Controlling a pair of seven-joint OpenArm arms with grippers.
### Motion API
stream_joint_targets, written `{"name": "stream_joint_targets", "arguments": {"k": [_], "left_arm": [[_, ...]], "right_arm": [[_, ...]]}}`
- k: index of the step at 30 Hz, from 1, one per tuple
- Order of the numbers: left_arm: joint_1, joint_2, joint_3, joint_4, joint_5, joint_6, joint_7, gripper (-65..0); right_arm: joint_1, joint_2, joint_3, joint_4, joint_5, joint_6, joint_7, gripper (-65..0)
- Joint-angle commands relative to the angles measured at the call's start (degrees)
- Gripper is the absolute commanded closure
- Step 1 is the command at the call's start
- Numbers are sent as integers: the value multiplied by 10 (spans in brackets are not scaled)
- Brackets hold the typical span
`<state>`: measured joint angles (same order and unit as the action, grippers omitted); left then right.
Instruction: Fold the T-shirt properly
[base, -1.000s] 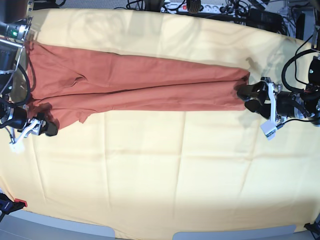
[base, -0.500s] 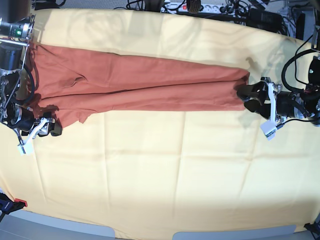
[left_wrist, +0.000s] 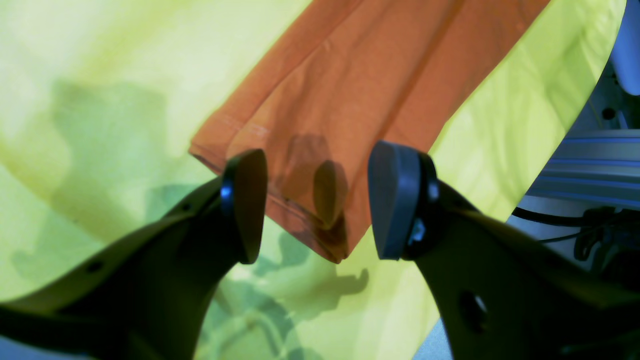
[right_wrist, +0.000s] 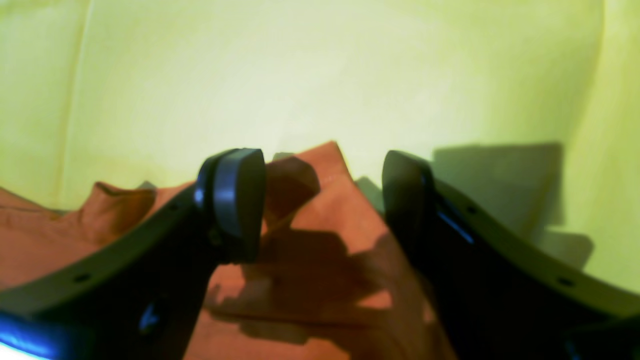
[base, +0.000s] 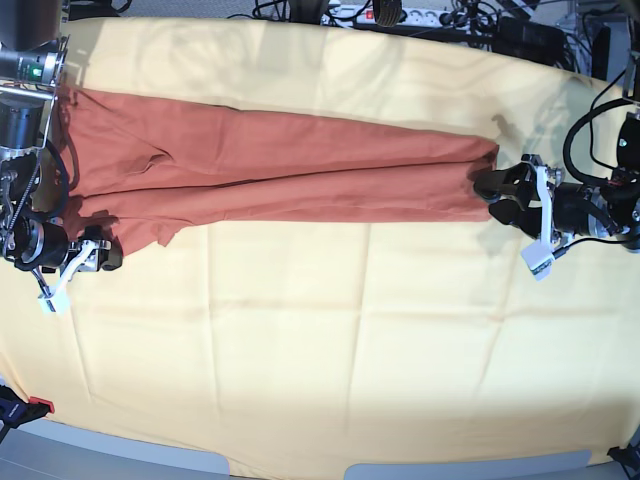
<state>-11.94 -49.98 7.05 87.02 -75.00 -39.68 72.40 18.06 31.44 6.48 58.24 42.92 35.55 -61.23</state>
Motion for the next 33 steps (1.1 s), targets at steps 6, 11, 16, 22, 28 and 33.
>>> {"name": "stream_joint_targets", "arguments": {"k": [6, 11, 16, 22, 28, 33], "left_arm": [[-11, -13, -7, 7, -11, -3, -8, -347], [-11, -13, -7, 7, -11, -3, -8, -347], [-11, -13, -7, 7, -16, -3, -8, -347], [-11, -13, -7, 7, -16, -3, -8, -347], [-11, -13, -7, 7, -16, -3, -8, -347], [-11, -13, -7, 7, -16, -3, -8, -347]], "right_arm": [[-9, 22, -1, -5, 68, 9, -104, -392], [-24, 22, -1, -5, 150, 44, -127, -360], [-20, 23, -1, -5, 169, 44, -121, -48], [-14, 37, -1, -5, 174, 44, -99, 0], [-10, 59, -1, -4, 253, 44, -130, -8], [-10, 78, -1, -1, 353, 44, -188, -17]]}}
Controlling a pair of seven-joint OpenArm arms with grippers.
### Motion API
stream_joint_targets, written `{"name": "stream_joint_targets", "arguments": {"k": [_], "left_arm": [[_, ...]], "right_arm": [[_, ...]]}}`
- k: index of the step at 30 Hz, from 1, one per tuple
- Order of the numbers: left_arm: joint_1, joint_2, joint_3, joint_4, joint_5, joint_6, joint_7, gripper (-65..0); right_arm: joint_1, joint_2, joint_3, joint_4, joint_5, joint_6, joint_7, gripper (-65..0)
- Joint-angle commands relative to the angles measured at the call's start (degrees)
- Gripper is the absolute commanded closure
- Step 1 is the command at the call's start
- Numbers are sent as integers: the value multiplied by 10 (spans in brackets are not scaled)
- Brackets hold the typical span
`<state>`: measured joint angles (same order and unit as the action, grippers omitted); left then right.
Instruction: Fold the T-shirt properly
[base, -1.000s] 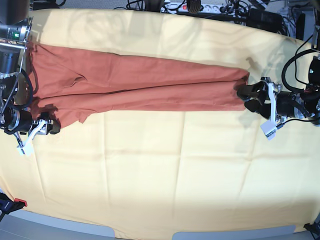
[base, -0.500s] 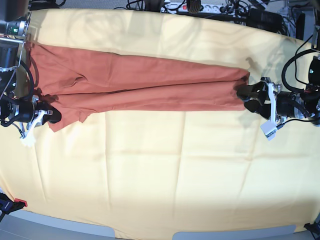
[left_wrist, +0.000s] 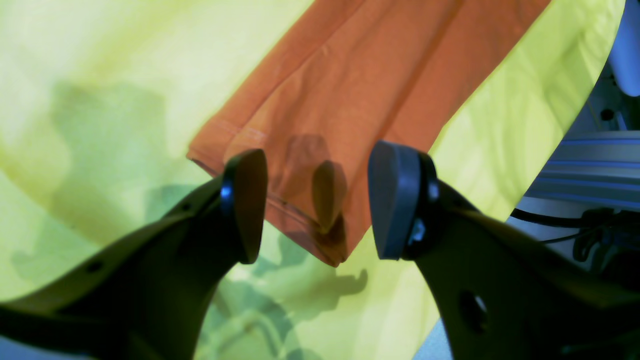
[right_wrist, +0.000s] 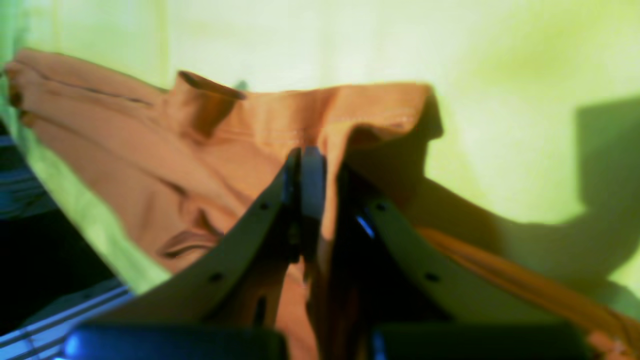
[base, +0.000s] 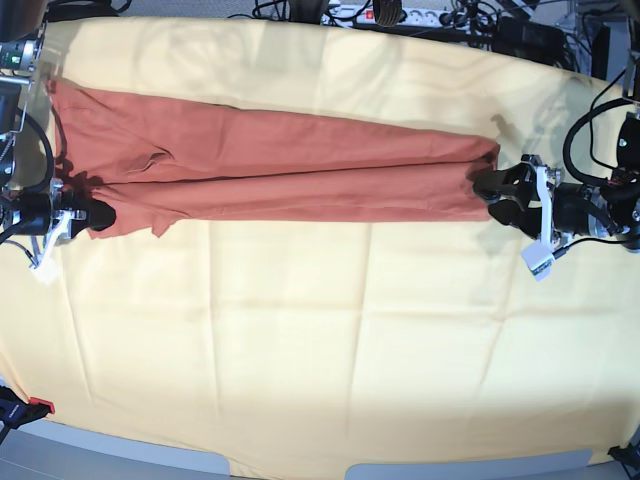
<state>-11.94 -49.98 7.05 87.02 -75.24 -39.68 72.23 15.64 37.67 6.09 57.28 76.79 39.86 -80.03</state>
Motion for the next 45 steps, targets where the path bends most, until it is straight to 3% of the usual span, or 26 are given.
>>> {"name": "stream_joint_targets", "arguments": {"k": [1, 4, 12, 15, 30, 39, 42, 45], "left_arm": [[-11, -13, -7, 7, -13, -3, -6, -347], [-11, -13, -8, 7, -14, -3, -6, -347], [-11, -13, -8, 7, -13, -3, -6, -347], [-11, -13, -7, 7, -13, -3, -6, -347], [-11, -13, -8, 7, -13, -3, -6, -347], [-11, -13, -8, 7, -13, -3, -6, -347], [-11, -13, -8, 7, -13, -3, -6, -347], [-11, -13, -8, 7, -13, -3, -6, -347]], "right_arm": [[14, 19, 3, 9, 32, 1, 0, -19], [14, 24, 3, 9, 82, 1, 0, -43], [12, 23, 3, 24, 82, 1, 0, -42], [8, 23, 3, 57, 82, 1, 0, 0], [-28, 24, 3, 262, 82, 1, 0, 0], [-31, 24, 3, 270, 82, 1, 0, 0], [-41, 23, 3, 270, -3, 1, 0, 0], [-58, 24, 3, 270, -157, 1, 114, 0]]}}
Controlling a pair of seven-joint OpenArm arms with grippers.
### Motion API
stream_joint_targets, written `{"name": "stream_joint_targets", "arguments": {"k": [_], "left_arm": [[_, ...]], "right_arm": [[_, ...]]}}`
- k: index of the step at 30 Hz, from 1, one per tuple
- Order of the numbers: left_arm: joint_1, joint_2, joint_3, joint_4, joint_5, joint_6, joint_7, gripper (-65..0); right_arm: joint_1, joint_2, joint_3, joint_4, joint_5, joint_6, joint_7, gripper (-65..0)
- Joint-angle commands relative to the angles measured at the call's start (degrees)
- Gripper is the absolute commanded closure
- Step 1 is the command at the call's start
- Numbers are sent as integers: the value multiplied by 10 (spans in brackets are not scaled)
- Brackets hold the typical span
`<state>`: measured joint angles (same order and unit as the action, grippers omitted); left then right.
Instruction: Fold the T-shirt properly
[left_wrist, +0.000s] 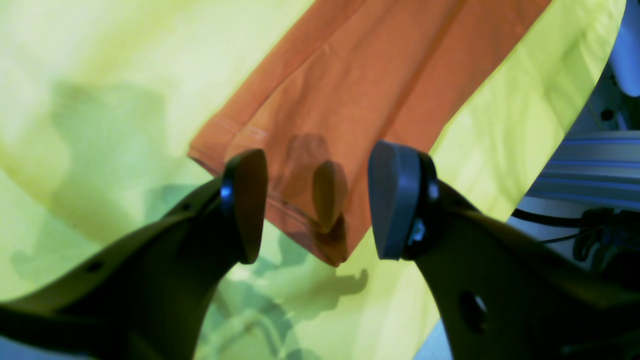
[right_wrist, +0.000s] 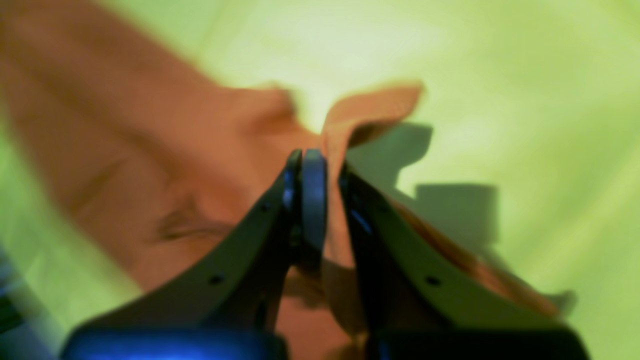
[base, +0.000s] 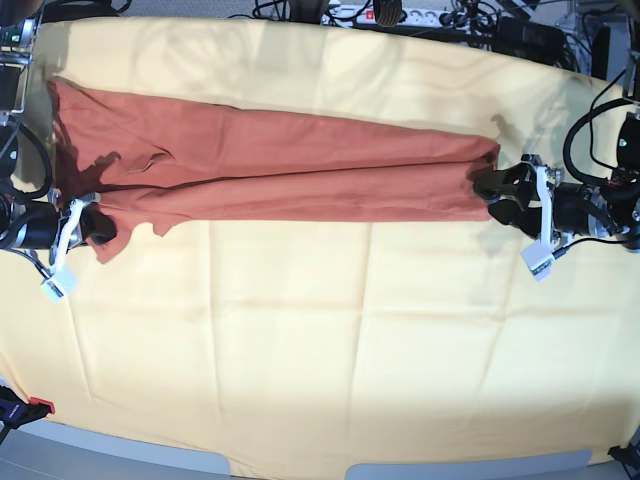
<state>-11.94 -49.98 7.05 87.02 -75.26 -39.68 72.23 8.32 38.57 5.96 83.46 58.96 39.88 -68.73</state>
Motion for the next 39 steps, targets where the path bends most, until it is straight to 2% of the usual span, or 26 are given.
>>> {"name": "stream_joint_targets", "arguments": {"k": [1, 2, 4, 8, 11, 16, 18, 25, 26, 29, 30, 36, 39], "left_arm": [[-11, -13, -8, 7, -13, -3, -6, -347], [-11, -13, -8, 7, -13, -3, -6, -347], [-11, -13, -8, 7, -13, -3, -6, -347], [-11, -13, -7, 7, -13, -3, -6, -347], [-11, -13, -8, 7, -13, -3, -6, -347], [-11, -13, -7, 7, -13, -3, -6, -347], [-11, -13, -8, 7, -13, -3, -6, -347], [-11, -13, -8, 7, -13, -3, -6, -347], [-11, -13, -8, 7, -13, -3, -6, -347], [-11, -13, -7, 7, -13, -3, -6, -347], [-11, -13, -8, 7, -14, -3, -6, -347], [-11, -13, -8, 7, -13, -3, -6, -347], [-11, -13, -8, 7, -13, -3, -6, -347]], "right_arm": [[9, 14, 5, 8, -29, 1, 38, 0], [1, 14, 5, 8, -67, 1, 70, 0], [-11, 14, 5, 8, -99, 1, 106, 0], [-24, 14, 5, 8, -97, 1, 110, -5], [-31, 14, 5, 8, -97, 1, 109, -71], [-29, 13, 5, 8, -68, 1, 107, -248], [-27, 13, 7, 9, -55, 1, 107, -268], [-28, 13, 50, 9, -17, 1, 107, -256], [-27, 13, 59, 9, -17, 1, 107, -229], [-31, 12, 73, 8, -22, 1, 104, -63], [-38, 9, 73, 7, -22, 1, 97, -36], [-60, -9, 72, 7, -21, 1, 84, -41], [-58, -9, 72, 7, -19, 1, 84, -137]]}}
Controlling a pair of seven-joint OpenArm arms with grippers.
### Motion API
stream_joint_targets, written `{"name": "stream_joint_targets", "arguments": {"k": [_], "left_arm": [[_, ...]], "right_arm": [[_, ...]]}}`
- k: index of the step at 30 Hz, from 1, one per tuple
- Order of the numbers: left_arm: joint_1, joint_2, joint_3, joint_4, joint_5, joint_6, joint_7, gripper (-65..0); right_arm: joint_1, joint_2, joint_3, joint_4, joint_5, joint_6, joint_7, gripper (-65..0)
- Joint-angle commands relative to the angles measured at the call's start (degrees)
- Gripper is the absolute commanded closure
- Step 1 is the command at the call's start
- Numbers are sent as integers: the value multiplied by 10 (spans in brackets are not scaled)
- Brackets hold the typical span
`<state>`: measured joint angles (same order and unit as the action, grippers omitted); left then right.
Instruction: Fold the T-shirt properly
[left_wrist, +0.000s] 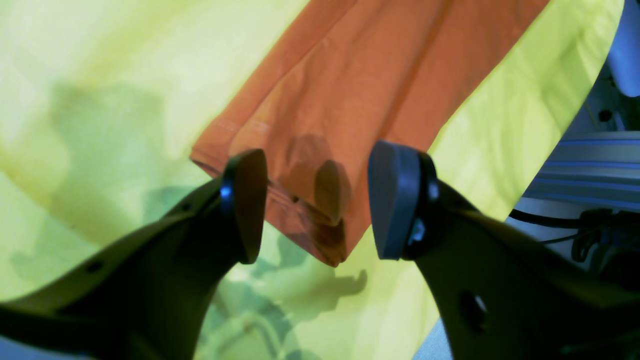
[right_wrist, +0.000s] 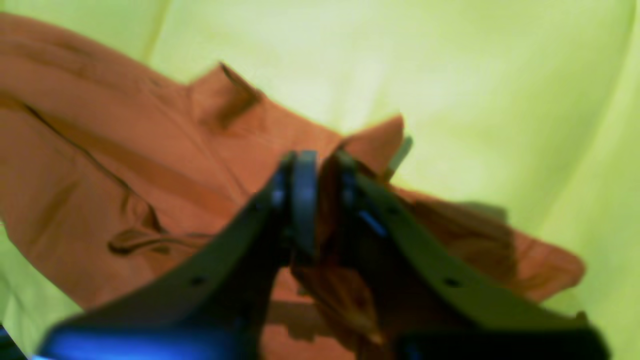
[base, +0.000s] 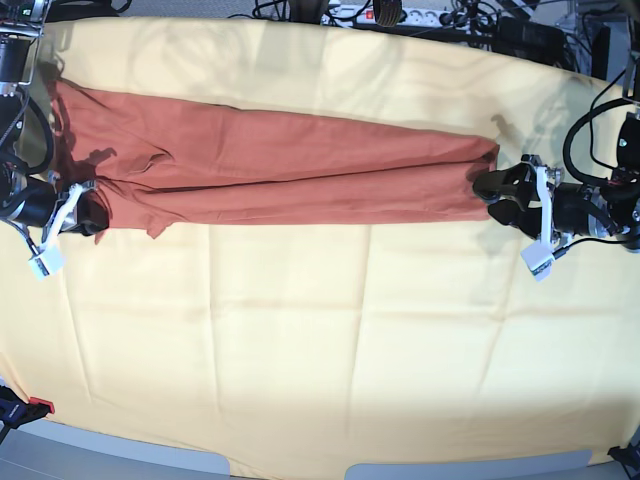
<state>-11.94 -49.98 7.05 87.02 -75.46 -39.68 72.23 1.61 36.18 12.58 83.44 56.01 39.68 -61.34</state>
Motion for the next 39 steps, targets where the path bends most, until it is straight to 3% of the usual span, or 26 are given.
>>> {"name": "stream_joint_targets", "arguments": {"k": [1, 3, 6, 16, 21, 27, 33, 37, 39], "left_arm": [[-10, -13, -8, 7, -11, -3, -6, -347], [-10, -13, -8, 7, -11, -3, -6, -347], [-11, -13, -8, 7, -11, -3, -6, -347], [-10, -13, -8, 7, -11, -3, -6, -346], [-10, -13, -8, 7, -11, -3, -6, -347], [-11, -13, -8, 7, -11, -3, -6, -346], [-11, -13, -7, 7, -11, -3, -6, -347], [-11, -13, -8, 7, -11, -3, -6, -346], [-11, -13, -8, 7, -11, -3, -6, -347]], "right_arm": [[9, 15, 6, 7, 10, 3, 10, -166], [9, 14, 6, 7, 10, 3, 10, -167], [9, 15, 6, 7, 10, 3, -5, 0], [9, 18, 6, 8, 86, 3, -73, 0], [9, 18, 6, 9, 172, 3, -184, 0], [-2, 42, 6, 9, 289, 3, -187, 0], [-26, 84, 6, 13, 290, 3, -187, 0], [-46, 90, 6, 13, 290, 3, -187, 0], [-50, 90, 6, 13, 250, 3, -187, 0]]}}
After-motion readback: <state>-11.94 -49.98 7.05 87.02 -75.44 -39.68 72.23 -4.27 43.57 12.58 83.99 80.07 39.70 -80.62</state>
